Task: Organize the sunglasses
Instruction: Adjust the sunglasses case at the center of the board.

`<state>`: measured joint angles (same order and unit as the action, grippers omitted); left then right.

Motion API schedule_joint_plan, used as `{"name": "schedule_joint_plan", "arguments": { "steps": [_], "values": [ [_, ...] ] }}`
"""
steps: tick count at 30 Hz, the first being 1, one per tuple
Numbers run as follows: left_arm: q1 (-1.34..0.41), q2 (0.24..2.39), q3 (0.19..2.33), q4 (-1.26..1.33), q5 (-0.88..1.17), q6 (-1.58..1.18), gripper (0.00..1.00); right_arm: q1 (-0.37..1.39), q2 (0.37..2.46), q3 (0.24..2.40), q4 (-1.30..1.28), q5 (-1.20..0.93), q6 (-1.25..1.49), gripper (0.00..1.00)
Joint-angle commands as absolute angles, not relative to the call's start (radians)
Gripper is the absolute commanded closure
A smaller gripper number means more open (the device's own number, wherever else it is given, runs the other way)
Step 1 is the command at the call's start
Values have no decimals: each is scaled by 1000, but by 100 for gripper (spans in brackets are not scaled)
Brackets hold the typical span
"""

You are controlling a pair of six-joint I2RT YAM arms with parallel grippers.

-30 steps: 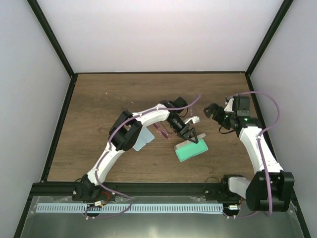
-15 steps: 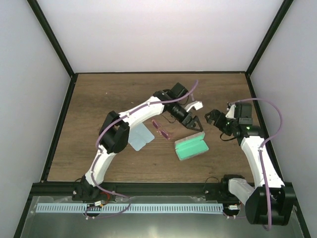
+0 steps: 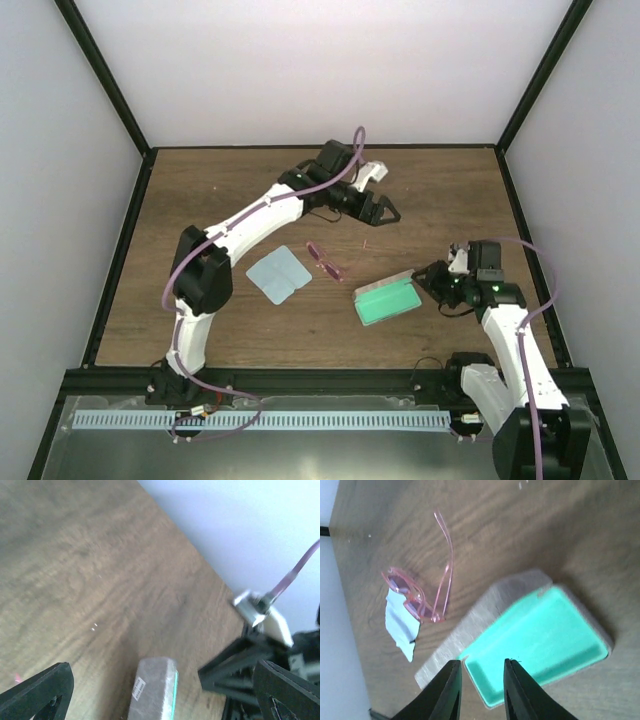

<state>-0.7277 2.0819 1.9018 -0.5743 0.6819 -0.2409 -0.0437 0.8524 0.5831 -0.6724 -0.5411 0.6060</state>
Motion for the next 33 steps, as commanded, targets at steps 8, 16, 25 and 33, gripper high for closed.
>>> {"name": "schedule_joint_plan", "arguments": {
  "steps": [8,16,25,33],
  "values": [
    [-710,1945,1761,-450,516,-341,0,-45,836,319,-466,-806,832,83],
    [-697,1897,1653,-436,510,-345,0,8,901,201,-216,-834,1011,86],
    [-686,1895,1640,-459,506,-330,0,70,1181,248,45,-807,1127,90],
    [-668,1877,1629,-481,501,-309,0,62,1314,384,9,-669,1141,94]
  ]
}}
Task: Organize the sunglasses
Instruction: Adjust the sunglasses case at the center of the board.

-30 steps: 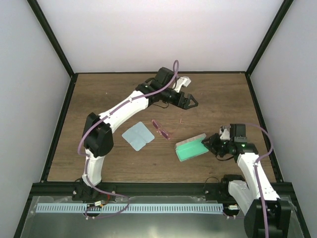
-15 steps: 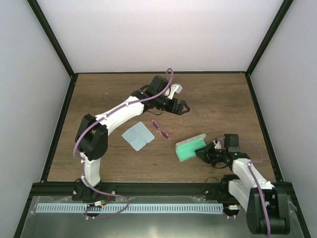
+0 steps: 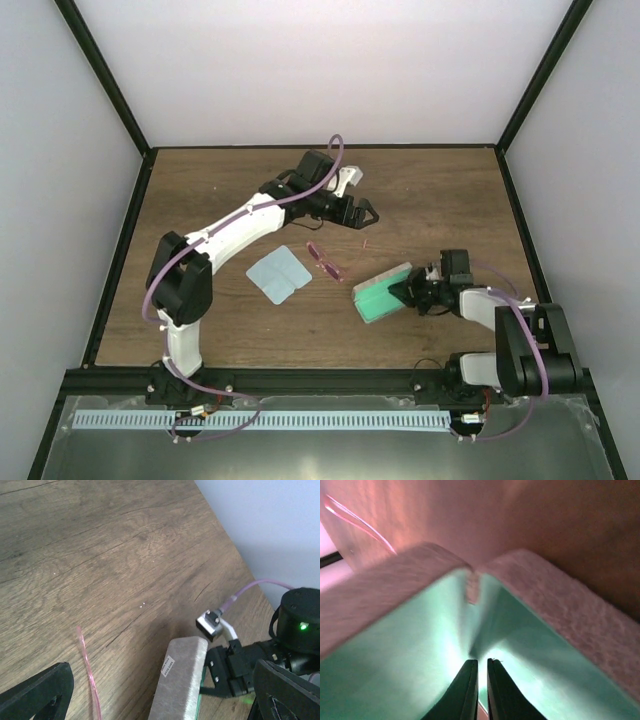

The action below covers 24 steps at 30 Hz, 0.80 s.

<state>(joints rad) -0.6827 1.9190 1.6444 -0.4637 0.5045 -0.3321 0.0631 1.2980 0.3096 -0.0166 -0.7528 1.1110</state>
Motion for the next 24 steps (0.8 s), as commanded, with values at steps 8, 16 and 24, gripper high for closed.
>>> {"name": "schedule_joint_plan", "arguments": {
  "steps": [8,16,24],
  "values": [
    [-637,1862,1616,-485,502,-300,0,-9,1346,405,70,-602,1232,96],
    [-608,1824,1568,-469,497,-301,0,-28,1395,466,-31,-575,1146,95],
    [-601,1776,1473,-395,516,-344,0,-26,1320,336,-60,-602,1040,89]
  ]
}}
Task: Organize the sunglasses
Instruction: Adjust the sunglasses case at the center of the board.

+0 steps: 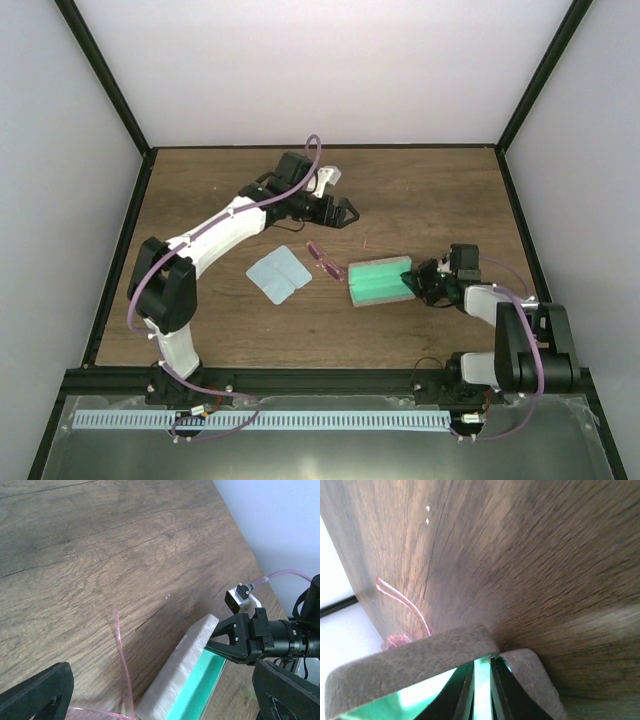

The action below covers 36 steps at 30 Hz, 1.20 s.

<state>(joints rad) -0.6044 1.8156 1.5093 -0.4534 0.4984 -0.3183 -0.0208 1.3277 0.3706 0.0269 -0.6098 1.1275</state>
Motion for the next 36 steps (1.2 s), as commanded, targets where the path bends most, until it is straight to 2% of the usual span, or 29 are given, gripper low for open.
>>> {"name": "schedule_joint_plan", "arguments": {
  "steps": [1,8,13,18,22,29,36],
  "values": [
    [-602,1772,1462,-385,523,-352,0,-26,1314,347,-80,-600,1022,88],
    [-616,1743,1406,-353,516,-377,0,-21,1173,420,-207,-573,901,70],
    [-626,1713,1354,-323,506,-402,0,-3,1080,435,-304,-555,809,65],
    [-627,1695,1329,-315,498,-408,0,58,1023,461,-330,-552,788,79],
    [-627,1689,1329,-318,492,-408,0,129,1056,516,-312,-527,798,89],
    [-627,1675,1329,-350,482,-390,0,232,1238,585,-261,-451,835,95],
    [-625,1636,1297,-392,458,-358,0,277,1309,551,-211,-431,870,96]
  ]
}}
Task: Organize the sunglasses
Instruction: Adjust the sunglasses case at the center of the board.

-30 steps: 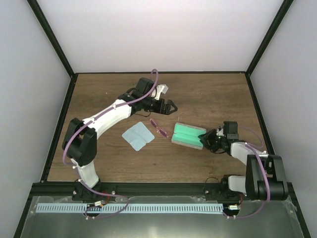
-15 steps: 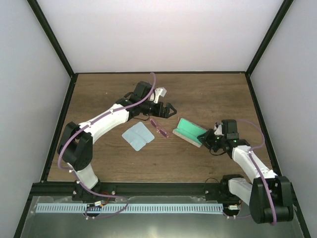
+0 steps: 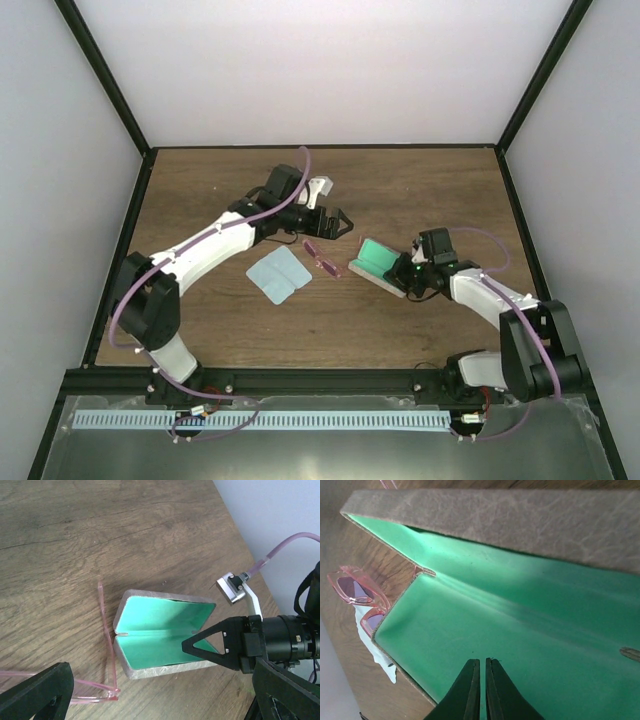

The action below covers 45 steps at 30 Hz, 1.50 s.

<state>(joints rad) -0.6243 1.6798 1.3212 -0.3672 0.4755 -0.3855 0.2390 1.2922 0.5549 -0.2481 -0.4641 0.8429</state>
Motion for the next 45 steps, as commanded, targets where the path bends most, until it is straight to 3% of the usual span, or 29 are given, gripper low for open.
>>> {"name": "schedule_joint_plan", "arguments": {
  "steps": [1,8,12,19,24,28,32,36,42,43,45],
  "values": [
    [-622,1631,1289,-394,452,-358,0,287,1312,545,-208,-428,876,96],
    [-606,1612,1254,-377,424,-383,0,361,1365,523,-187,-399,910,94],
    [-604,1615,1244,-380,429,-378,0,408,1400,519,-189,-360,919,88],
    [-601,1616,1221,-383,436,-377,0,561,1435,573,-295,-144,900,65],
    [-602,1613,1225,-390,438,-370,0,644,1326,626,-369,-17,890,49],
    [-605,1607,1225,-382,463,-364,0,653,1205,685,-437,48,882,42],
    [-623,1595,1197,-365,479,-375,4,653,1127,746,-539,86,883,42],
    [-627,1564,1148,-338,447,-395,8,653,1037,742,-591,87,886,53],
    [-626,1560,1133,-315,407,-425,9,659,1018,651,-533,12,848,87],
    [-626,1560,1134,-313,398,-432,9,663,1018,632,-517,10,848,96],
    [-626,1560,1136,-314,376,-447,9,670,1007,600,-485,19,845,99]
  ]
}}
